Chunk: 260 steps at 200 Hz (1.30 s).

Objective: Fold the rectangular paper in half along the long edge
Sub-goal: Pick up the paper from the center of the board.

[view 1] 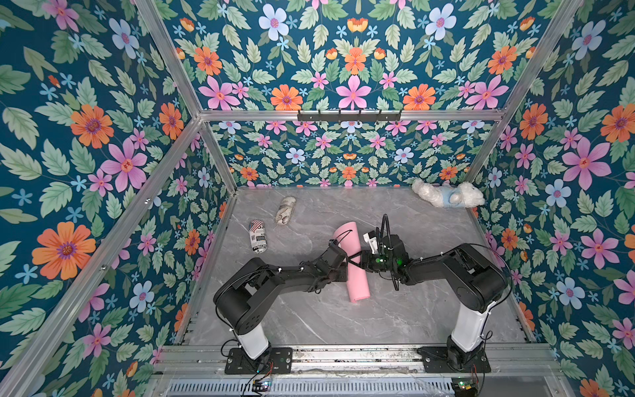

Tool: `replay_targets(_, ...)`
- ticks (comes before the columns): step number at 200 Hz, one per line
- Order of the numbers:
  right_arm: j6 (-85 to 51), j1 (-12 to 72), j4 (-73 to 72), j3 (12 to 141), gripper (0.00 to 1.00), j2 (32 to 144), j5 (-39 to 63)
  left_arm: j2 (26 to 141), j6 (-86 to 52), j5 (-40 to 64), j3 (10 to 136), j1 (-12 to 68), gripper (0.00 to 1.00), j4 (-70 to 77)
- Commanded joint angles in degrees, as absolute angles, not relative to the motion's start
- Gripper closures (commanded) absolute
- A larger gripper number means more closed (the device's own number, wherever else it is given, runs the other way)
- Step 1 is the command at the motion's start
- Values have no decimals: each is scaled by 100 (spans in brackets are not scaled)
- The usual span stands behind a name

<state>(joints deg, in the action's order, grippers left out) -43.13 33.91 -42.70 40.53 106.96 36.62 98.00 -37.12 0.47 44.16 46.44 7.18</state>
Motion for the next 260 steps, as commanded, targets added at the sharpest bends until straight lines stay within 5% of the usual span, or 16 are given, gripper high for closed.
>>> replay_targets(1, -4530, 3400, -4865, 3992, 60, 10741, 3926, 9801, -3718, 47, 4388, 4647, 100, 38)
replay_targets(127, -6010, 3365, -7520, 3430, 67, 10714, 4928, 8341, -3604, -443, 4658, 4598, 89, -560)
replay_targets(183, -7448, 3344, -9419, 3381, 69, 10472, 5216, 6673, -3581, 47, 4414, 3823, 79, -433)
replay_targets(216, -7513, 3342, -8852, 3628, 70, 9554, 5219, 5527, -3674, 896, 4277, 2777, 71, -338)
replay_targets(260, -6926, 3346, -6908, 4325, 69, 8100, 5014, 5661, -3968, 1908, 4402, 2678, 69, 384)
